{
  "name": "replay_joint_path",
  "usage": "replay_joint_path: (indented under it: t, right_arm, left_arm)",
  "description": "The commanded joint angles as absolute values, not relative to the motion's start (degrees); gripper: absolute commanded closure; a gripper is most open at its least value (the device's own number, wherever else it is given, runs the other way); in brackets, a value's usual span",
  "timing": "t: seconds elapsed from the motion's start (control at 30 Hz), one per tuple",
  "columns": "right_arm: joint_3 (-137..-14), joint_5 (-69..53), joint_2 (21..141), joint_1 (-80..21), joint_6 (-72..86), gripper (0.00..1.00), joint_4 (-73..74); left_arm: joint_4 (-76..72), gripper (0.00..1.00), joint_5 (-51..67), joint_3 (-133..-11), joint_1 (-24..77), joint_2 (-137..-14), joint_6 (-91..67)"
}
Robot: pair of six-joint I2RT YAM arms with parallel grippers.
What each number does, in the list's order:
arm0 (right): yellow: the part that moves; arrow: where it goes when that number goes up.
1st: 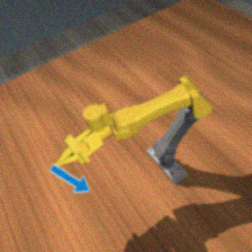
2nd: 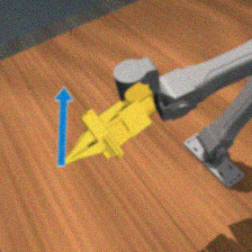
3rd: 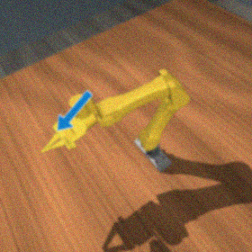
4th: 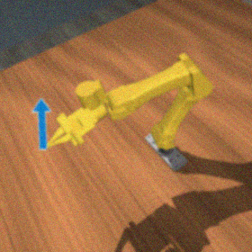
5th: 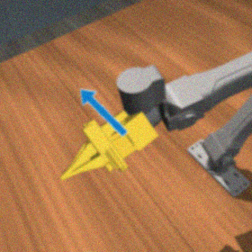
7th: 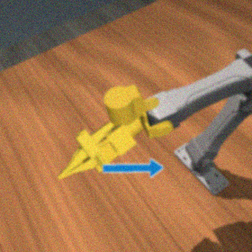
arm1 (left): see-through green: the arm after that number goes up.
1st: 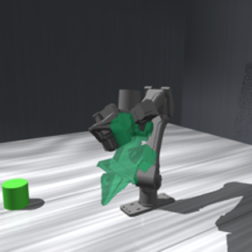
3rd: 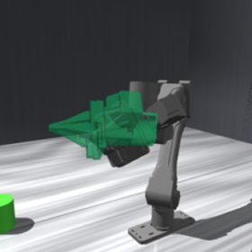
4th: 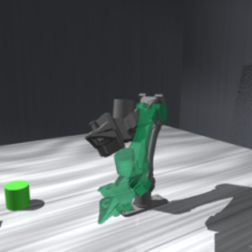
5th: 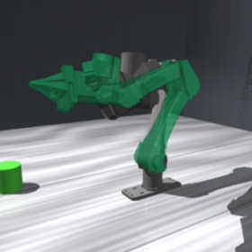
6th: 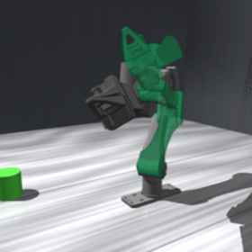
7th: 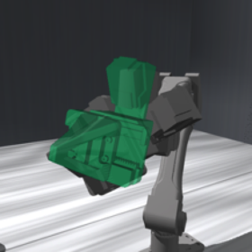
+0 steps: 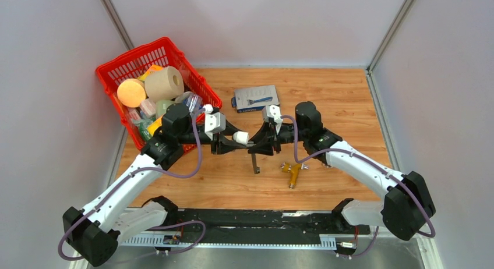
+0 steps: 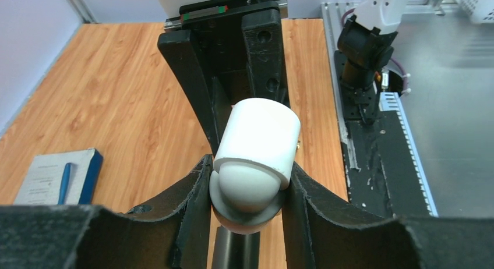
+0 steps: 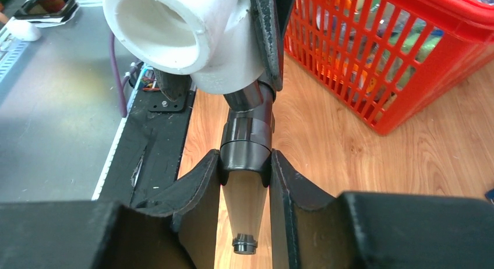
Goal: Install the water faucets
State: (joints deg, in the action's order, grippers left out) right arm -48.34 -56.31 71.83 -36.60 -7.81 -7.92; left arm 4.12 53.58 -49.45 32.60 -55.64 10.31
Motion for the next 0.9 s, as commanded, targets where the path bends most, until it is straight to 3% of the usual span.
replay_joint_path:
  t: [0.0,0.17,0.3,0.43,0.63,0.87]
  right_arm:
    - [-52.47,-57.4,72.86,-35.25,-12.3,0.96,-10.37]
    - [-53.61,-48.44,72.78,-34.37,-13.01,0.77,-9.06]
    - [-52.83,-42.82,70.06,-34.54,-12.66,0.53,-9.23]
    - [-50.37,-33.51,66.1,-36.29,-13.1,0.4,-10.98]
    - [-43.7,-15.06,59.16,-42.17,-11.95,0.34,-19.49]
    - [-34.29,8.24,54.67,-61.41,-19.94,0.3,-34.42]
  left_arm:
    - [0.35,1.0,66.87,-53.08,32.7,-54.05,3.97]
    - [0.35,1.0,64.0,-54.67,32.61,-54.67,-2.45]
    - [0.35,1.0,52.76,-55.55,32.61,-53.97,-10.09]
    - [-1.21,1.0,41.5,-55.37,32.7,-52.13,-17.3]
    - [1.22,1.0,20.17,-54.4,33.92,-48.17,-27.31]
    - [4.83,1.0,4.84,-53.88,34.89,-47.55,-37.52]
